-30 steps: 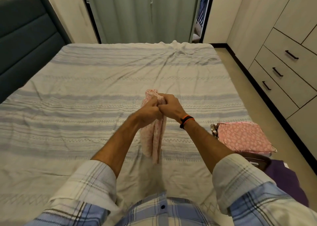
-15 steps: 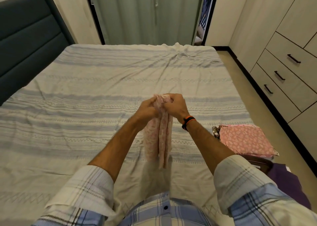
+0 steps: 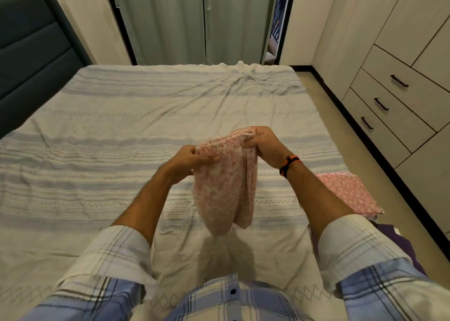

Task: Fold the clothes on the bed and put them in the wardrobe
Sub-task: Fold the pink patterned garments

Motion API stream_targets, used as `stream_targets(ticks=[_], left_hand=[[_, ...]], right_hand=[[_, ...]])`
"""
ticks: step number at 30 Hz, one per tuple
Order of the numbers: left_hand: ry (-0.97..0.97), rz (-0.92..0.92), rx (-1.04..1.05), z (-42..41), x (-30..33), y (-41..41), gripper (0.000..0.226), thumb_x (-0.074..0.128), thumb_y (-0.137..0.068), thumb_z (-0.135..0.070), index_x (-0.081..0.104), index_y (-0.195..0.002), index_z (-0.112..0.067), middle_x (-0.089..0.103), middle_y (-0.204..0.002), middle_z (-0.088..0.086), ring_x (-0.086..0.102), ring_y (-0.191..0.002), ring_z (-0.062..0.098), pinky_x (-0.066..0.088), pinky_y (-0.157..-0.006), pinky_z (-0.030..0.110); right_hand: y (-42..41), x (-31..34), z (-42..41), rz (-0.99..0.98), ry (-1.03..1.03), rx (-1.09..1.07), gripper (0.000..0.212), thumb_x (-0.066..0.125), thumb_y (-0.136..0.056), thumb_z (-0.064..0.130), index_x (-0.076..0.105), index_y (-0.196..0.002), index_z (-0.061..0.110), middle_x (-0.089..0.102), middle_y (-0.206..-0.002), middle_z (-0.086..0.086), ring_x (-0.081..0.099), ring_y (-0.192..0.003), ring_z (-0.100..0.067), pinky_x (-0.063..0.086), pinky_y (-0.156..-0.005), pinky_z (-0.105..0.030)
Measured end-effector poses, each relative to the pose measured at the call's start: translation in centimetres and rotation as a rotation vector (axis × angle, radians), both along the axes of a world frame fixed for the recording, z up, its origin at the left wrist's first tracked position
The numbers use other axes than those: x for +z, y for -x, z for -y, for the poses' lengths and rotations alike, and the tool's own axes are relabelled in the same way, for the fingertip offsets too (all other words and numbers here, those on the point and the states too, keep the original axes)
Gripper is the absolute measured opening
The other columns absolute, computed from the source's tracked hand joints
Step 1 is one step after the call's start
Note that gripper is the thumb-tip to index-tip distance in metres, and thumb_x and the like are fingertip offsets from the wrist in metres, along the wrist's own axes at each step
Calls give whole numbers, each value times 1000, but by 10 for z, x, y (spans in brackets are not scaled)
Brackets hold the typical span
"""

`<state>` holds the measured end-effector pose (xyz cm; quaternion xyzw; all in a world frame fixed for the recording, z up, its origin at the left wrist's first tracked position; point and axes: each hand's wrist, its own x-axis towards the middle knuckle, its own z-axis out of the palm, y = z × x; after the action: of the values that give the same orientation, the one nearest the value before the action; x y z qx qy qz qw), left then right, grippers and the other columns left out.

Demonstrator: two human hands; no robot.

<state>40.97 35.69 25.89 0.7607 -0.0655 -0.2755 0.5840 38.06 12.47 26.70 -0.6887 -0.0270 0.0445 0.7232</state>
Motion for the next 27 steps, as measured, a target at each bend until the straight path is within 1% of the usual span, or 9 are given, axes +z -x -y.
stream_targets(ticks=[3,7,9,12,14,17,20,24,27], left_hand=[[-94,174,96,6,0,-2,35,78,-79,-11,71,-113,-7,70,-98,0,65,-92,16,52,-65,19],[-205,305,128,7,-5,-12,32,82,-76,-20,75,-103,-6,73,-98,7,67,-87,20,58,-71,30],[-296,383,142,9,-6,-12,28,83,-76,-23,77,-99,-9,74,-95,7,69,-86,23,59,-76,37],[-446,574,194,15,-6,-8,14,75,-81,-17,78,-93,-10,73,-83,6,66,-75,22,48,-60,24],[-503,625,207,17,-6,-6,9,71,-82,-15,77,-87,-10,72,-79,8,63,-71,23,44,-57,24],[-566,593,212,17,-2,-4,10,67,-83,-15,75,-89,-14,67,-76,4,62,-73,26,47,-63,31],[-578,523,145,13,2,-5,14,63,-85,-10,74,-94,-11,68,-80,8,65,-75,29,49,-62,31],[-478,298,-19,6,7,1,13,59,-90,-4,71,-95,-7,61,-67,7,59,-44,13,43,-41,22],[-481,198,-120,0,11,7,17,54,-91,1,67,-87,-8,56,-62,5,52,-35,4,42,-40,21]], right_hand=[[0,-3,11,-27,175,-131,25,55,-78,-18,71,-93,-4,70,-98,-22,66,-95,-35,56,-84,-41],[3,-14,25,-40,459,-186,10,66,-81,-1,67,-78,-10,59,-73,-7,52,-71,-18,44,-63,-30],[6,-19,27,-42,547,-214,19,68,-83,5,67,-64,6,55,-61,0,46,-62,-13,39,-62,-28],[10,-24,26,-22,677,-255,30,68,-87,12,62,-60,22,54,-57,6,44,-56,-9,38,-58,-24],[11,-26,25,-20,712,-268,32,69,-89,16,60,-60,29,58,-60,7,49,-58,-9,39,-57,-23],[13,-27,25,-77,623,-275,11,63,-91,15,74,-88,13,64,-70,-3,56,-62,-18,43,-56,-26],[22,-21,22,-223,368,-258,20,57,-95,10,71,-110,9,68,-86,-8,69,-71,-25,52,-53,-29],[32,-17,25,-343,236,-179,24,54,-92,-1,70,-108,4,69,-102,-14,73,-79,-34,61,-67,-41],[40,-20,31,-397,255,-92,27,54,-89,-3,71,-110,2,71,-106,-14,74,-80,-35,60,-64,-37]])
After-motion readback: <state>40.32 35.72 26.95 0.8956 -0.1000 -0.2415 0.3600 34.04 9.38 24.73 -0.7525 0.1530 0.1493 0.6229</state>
